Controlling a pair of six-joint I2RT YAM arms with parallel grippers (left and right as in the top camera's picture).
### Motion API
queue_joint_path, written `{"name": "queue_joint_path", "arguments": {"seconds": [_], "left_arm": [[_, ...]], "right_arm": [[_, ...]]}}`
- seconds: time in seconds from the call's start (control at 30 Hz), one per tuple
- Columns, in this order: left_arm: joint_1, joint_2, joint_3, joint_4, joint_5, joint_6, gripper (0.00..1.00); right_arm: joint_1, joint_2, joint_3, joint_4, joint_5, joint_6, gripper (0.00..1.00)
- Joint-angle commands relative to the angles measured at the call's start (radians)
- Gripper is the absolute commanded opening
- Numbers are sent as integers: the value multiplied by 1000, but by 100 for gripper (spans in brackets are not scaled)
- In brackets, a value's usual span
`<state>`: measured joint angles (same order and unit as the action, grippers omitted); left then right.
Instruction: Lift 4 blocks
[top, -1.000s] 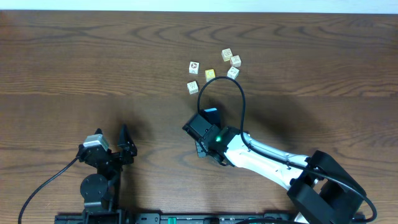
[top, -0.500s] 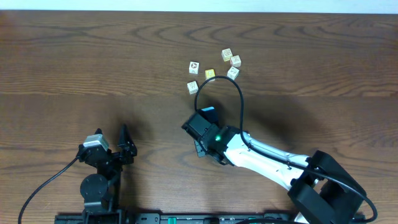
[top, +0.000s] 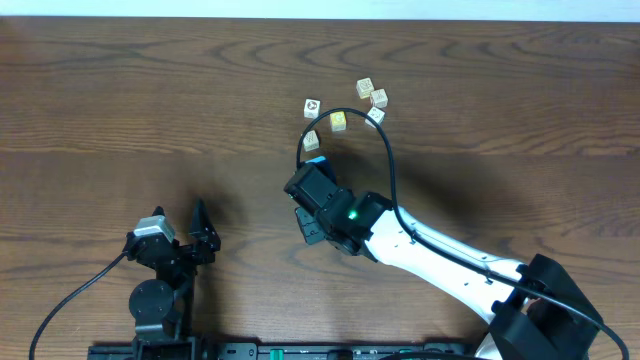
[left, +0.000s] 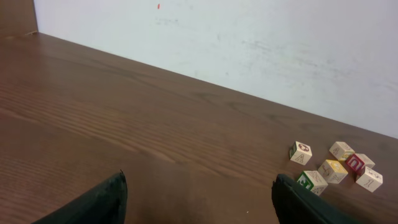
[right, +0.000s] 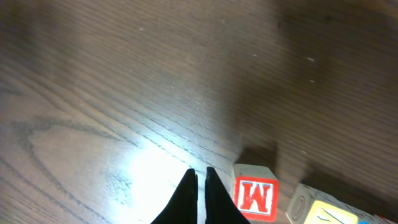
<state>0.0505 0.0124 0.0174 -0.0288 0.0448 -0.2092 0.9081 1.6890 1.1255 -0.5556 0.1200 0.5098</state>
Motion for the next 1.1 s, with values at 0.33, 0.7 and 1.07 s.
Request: {"name": "queue_joint_path", "arguments": {"seconds": [0.33,0.7,1.07], "left_arm": [[-1,-2,-13,-42,-30,6,75],[-1,-2,-13,-42,-30,6,75],[-1,-2,-13,-42,-30,6,75]], "right_arm": [[27,186,7,21,-13,-25,1],[27,228,7,21,49,-6,1],[24,228,7,28,108,23,1]]}}
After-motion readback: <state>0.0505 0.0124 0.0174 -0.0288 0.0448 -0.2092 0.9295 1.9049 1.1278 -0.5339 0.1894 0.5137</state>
